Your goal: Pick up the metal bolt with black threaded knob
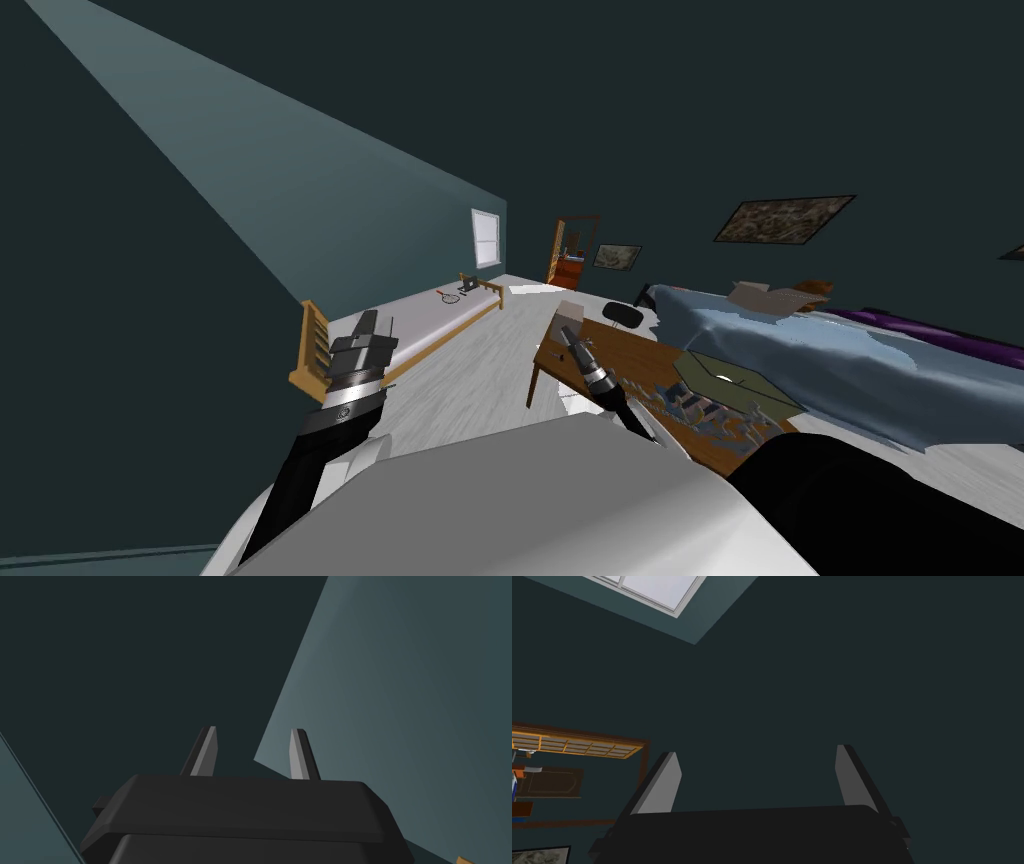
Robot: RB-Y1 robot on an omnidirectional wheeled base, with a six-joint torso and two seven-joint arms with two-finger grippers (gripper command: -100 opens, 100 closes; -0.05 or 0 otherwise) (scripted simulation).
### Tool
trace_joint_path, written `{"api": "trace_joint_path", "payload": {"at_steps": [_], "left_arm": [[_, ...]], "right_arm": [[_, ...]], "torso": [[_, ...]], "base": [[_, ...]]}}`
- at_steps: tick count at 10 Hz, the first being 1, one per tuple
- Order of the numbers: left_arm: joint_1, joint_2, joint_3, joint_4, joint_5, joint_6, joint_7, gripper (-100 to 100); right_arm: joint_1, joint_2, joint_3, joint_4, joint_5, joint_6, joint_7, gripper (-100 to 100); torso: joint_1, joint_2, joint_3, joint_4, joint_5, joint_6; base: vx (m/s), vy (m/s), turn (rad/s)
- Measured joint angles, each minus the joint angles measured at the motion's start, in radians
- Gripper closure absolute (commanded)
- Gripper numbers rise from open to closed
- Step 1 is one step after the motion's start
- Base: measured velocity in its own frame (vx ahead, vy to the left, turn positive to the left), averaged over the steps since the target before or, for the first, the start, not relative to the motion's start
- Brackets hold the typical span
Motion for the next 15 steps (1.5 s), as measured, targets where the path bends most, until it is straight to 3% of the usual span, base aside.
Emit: {"api": "trace_joint_path", "payload": {"at_steps": [2,8,15], "left_arm": [[0.0,0.0,0.0,0.0,0.0,0.0,0.0,0],[0.0,0.0,0.0,0.0,0.0,0.0,0.0,0],[0.0,0.0,0.0,0.0,0.0,0.0,0.0,0]], "right_arm": [[-0.013,-0.052,0.012,0.065,0.02,-0.014,0.033,-100],[0.003,-0.198,0.029,0.154,0.071,-0.016,0.106,-100],[-0.014,-0.355,0.06,0.361,0.145,-0.038,0.205,-100]], "torso": [[-0.002,-0.001,-0.001,0.0,0.0,0.0],[-0.003,0.001,0.0,0.0,-0.001,0.0],[-0.003,-0.001,0.0,0.0,-0.001,0.0]], "base": [[0.058,0.081,0.101],[0.042,0.076,0.107],[0.055,0.063,0.145]]}}
